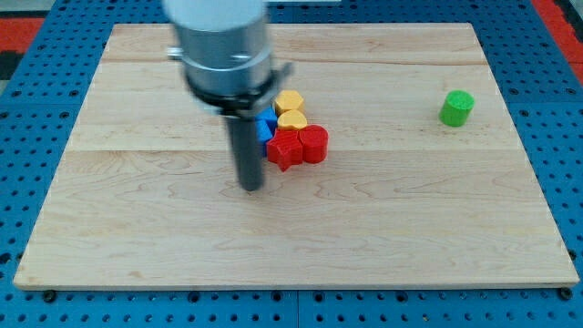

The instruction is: Keep arm below red star

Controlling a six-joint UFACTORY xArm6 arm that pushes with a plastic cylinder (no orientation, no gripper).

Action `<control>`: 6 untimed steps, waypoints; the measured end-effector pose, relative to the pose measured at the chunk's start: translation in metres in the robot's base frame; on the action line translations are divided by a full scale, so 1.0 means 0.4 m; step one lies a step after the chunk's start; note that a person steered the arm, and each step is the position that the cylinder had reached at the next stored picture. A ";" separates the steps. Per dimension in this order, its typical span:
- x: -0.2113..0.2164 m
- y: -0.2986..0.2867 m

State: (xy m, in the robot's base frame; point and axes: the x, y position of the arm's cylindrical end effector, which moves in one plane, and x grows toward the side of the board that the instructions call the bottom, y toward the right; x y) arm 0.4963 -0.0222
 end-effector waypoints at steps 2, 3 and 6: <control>-0.068 0.182; -0.104 0.137; 0.003 0.088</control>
